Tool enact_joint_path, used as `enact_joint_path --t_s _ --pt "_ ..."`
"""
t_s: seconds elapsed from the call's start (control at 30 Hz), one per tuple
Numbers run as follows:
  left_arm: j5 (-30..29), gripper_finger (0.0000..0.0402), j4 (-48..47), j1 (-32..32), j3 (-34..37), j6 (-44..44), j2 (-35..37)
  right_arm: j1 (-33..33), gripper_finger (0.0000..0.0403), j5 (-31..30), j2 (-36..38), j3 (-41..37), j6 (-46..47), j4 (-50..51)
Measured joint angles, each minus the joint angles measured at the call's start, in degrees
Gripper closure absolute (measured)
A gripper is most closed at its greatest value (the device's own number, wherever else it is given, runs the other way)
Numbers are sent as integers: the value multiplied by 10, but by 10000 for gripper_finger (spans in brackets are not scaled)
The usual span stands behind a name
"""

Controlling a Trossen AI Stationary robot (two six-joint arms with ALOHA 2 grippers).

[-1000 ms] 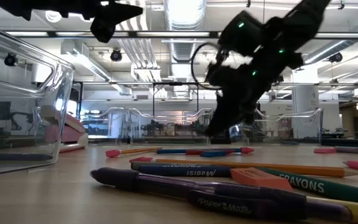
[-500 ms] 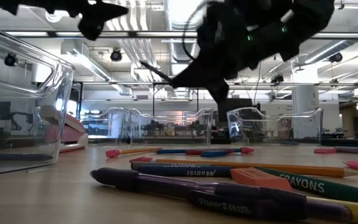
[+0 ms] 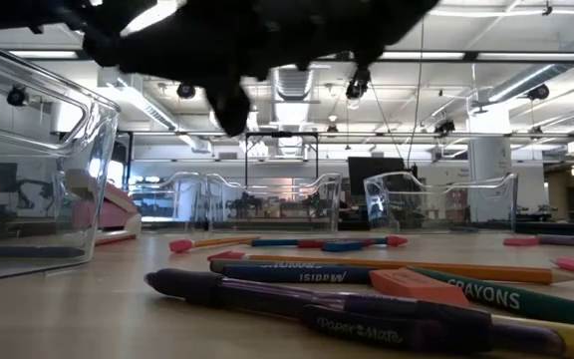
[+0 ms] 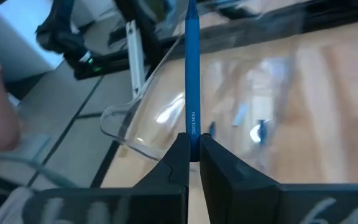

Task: Sort crayons/erasers/pens/pencils in bins
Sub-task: Put the blue crayon into the bottom left transparent bin, then put the orange pencil into the top middle transparent bin

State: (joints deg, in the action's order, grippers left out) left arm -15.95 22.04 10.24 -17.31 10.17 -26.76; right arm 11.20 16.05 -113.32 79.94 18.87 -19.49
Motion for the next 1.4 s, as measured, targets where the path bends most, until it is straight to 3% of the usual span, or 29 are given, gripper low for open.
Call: enact_joint_path --t_s 0.17,0.33,0.73,0.87,0.97,1.1,1.3,1.4 --pt "0 243 2 0 10 0 14 5 390 24 -70 115 -24 88" --pt "0 243 0 0 13 0 17 5 381 38 -102 157 -29 99" --pt "-1 243 4 0 14 0 13 3 231 49 -64 163 -43 161" --pt "-60 243 5 0 14 0 3 3 213 47 -22 149 -62 164" --pt "-71 243 5 0 14 10 -18 3 215 29 29 106 -77 167" --pt "-71 243 8 0 -1 20 -68 3 222 -47 123 3 -91 167" --pt "-71 243 -5 0 -45 30 -160 3 227 -151 283 -196 -70 65" --pt "-71 243 -13 0 -74 34 -215 14 228 -231 359 -289 -69 21"
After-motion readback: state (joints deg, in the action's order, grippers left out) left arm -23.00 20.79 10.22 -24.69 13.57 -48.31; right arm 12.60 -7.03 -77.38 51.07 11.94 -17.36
